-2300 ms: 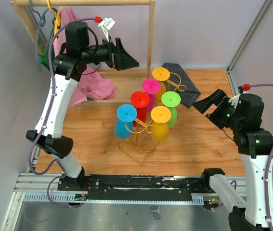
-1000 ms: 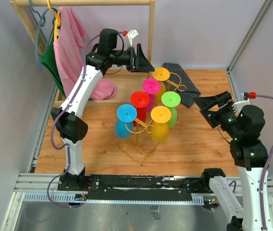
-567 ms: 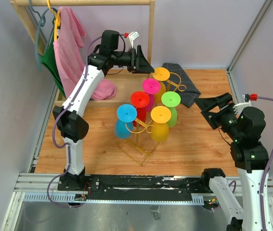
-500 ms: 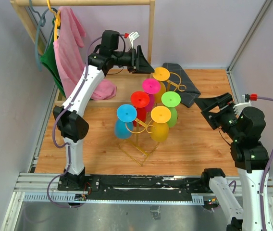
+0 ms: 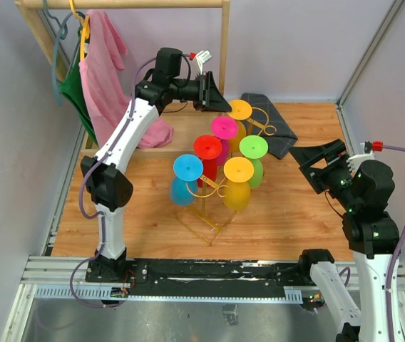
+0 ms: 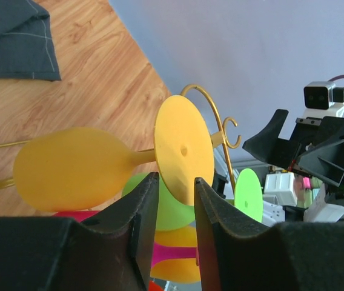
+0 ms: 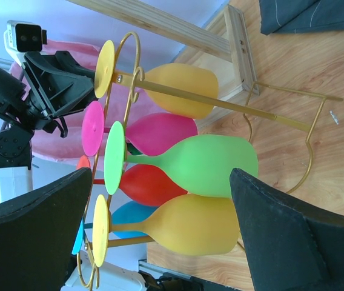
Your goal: Take the wine glass off the wine glass rack
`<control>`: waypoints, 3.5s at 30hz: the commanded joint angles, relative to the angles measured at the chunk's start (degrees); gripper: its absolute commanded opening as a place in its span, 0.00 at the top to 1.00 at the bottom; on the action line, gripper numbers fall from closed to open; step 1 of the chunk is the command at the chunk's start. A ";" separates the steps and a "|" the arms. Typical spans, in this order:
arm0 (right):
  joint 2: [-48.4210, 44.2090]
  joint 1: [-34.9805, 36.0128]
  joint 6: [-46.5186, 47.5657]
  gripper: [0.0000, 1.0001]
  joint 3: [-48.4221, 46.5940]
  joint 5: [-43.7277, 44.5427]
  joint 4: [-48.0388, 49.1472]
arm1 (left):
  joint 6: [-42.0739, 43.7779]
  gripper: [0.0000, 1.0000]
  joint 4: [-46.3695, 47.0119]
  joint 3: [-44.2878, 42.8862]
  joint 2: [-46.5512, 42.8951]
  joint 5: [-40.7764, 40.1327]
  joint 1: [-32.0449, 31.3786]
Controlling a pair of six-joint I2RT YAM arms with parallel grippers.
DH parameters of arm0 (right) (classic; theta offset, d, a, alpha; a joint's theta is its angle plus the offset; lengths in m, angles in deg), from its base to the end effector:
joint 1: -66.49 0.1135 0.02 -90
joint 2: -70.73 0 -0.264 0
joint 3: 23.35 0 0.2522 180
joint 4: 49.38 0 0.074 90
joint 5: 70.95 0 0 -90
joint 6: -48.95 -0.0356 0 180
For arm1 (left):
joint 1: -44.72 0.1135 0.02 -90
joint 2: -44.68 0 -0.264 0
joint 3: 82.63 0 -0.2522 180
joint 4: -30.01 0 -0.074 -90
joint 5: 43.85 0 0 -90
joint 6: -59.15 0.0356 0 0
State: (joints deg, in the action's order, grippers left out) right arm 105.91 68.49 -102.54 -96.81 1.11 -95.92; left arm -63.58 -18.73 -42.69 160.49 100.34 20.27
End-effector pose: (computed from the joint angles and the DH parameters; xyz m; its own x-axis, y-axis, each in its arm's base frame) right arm 0.1085 0.0148 0.4063 -0.3654 0.8238 -0.4335 -0.0351 0.4532 0.8907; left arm 0.3988 -0.2130 0.4154 -0.8116 0.0215 -0.5838 0.5648 0.2839 -0.7748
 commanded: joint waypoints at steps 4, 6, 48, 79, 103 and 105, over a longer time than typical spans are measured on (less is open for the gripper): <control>-1.45 1.15 0.43 0.01 1.02 1.06 -0.62 | -0.59 0.66 1.50 -0.34 0.43 1.88 -0.54; -1.44 1.15 0.46 0.01 1.07 1.06 -0.62 | -0.46 0.66 1.40 -0.33 0.24 1.89 -0.51; -2.36 1.16 0.37 0.02 2.32 0.71 -0.45 | -8.18 1.00 6.08 0.53 -0.90 3.46 1.59; -1.60 1.16 0.33 0.02 2.22 0.32 -0.96 | -22.63 1.00 9.95 2.84 -3.51 -0.20 3.16; -1.50 1.16 0.63 0.01 3.00 0.47 -1.03 | -25.25 1.00 12.72 7.63 -6.20 0.65 5.24; -1.31 1.15 0.75 0.01 3.01 0.44 -0.91 | -25.44 1.00 12.88 7.74 -6.25 0.96 5.29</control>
State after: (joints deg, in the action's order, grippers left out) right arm 104.51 68.49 -102.52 -94.32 1.24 -97.53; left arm -88.19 -8.00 -35.02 157.26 100.04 24.86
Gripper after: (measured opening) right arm 0.985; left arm 0.011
